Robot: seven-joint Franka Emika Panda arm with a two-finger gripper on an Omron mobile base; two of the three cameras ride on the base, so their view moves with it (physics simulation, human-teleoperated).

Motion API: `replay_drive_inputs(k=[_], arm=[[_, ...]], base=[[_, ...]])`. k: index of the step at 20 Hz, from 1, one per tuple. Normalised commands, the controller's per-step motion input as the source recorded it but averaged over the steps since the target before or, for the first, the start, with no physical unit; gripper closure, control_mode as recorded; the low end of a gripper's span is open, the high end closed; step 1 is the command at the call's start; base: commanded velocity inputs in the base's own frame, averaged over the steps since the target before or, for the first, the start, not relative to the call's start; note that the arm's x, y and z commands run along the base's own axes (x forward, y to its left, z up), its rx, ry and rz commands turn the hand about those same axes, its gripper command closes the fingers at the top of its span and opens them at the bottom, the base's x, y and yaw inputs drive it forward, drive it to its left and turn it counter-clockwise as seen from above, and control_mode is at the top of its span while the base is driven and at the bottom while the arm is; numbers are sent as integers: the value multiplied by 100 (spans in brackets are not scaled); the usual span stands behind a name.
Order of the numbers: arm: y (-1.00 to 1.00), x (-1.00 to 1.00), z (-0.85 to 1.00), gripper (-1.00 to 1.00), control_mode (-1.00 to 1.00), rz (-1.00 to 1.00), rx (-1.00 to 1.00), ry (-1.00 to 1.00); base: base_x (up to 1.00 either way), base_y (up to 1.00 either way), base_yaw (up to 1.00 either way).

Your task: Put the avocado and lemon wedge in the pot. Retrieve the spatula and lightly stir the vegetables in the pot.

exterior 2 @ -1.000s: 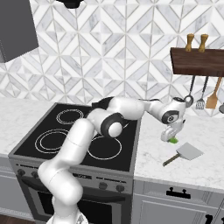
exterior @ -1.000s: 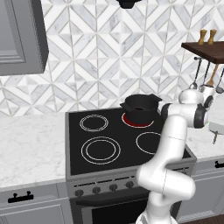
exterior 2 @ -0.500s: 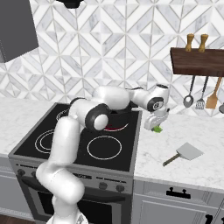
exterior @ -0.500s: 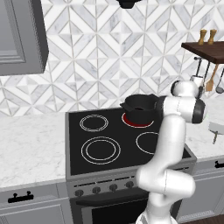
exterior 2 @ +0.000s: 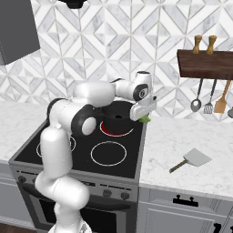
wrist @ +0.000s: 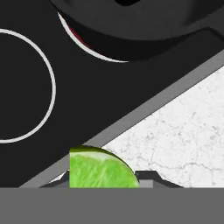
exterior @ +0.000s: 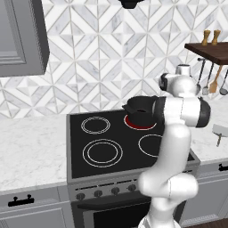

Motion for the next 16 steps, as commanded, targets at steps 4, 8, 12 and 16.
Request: replay_drive_inputs(k=[4,8,12,16], arm=[[100,32,37,100,-100,11,1,-2],[93,24,36,100,-100,10,1,3],[81,71,-24,100,-100,3,0,15],[17,67,-39,100,-100,0,3,5]], base=[[0,0,0],[0,0,0],[0,0,0],[0,0,0]])
